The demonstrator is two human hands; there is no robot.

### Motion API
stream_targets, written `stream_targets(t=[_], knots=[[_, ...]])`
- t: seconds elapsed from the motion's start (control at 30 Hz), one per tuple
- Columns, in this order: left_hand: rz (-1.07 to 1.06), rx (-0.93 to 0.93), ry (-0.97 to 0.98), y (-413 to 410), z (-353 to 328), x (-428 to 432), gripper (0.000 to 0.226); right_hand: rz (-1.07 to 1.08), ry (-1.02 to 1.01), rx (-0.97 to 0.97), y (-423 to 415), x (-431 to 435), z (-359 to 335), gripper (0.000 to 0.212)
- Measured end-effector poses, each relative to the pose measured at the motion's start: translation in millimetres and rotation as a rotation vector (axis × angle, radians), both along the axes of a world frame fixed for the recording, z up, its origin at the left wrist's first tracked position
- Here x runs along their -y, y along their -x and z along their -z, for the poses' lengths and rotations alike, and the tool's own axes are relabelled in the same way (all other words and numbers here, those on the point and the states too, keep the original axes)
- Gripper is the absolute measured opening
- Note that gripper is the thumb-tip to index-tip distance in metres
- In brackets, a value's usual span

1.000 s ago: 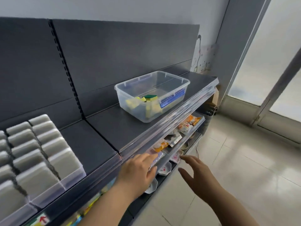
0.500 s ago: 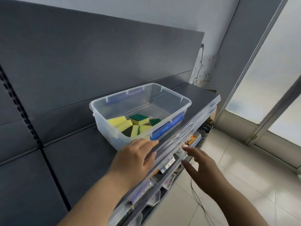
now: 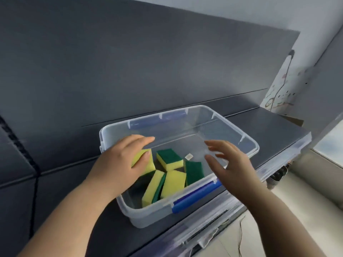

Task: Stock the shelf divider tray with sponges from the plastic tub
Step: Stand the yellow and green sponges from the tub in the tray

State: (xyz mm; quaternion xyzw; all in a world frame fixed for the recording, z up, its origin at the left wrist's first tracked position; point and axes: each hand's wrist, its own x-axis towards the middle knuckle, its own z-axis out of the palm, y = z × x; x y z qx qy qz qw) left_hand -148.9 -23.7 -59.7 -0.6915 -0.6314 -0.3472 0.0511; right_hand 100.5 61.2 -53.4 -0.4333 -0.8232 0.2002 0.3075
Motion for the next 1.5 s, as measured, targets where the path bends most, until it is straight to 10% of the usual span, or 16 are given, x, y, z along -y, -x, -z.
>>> stream_targets(t=[0.4, 0.57, 0.7, 0.9, 1.5], knots=[[-0.579, 0.026, -0.024, -26, -5, 20, 0.035, -0.825, -0.096, 1.085, 112, -139, 38, 0.082], [-0.695, -0.020, 0.013, -58, -6, 35, 0.041, -0.966, -0.221, 1.195, 131, -150, 54, 0.093], [-0.741, -0.055, 0.030, -75, -9, 38, 0.040, -0.998, -0.273, 1.070, 138, -157, 54, 0.050], [-0.645, -0.265, 0.116, -74, -21, 11, 0.030, -0.865, -0.140, 0.785, 117, -177, 22, 0.048], [-0.414, -0.530, 1.364, -32, 12, -161, 0.050, -0.471, -0.009, 0.111, -26, -187, -14, 0.044]])
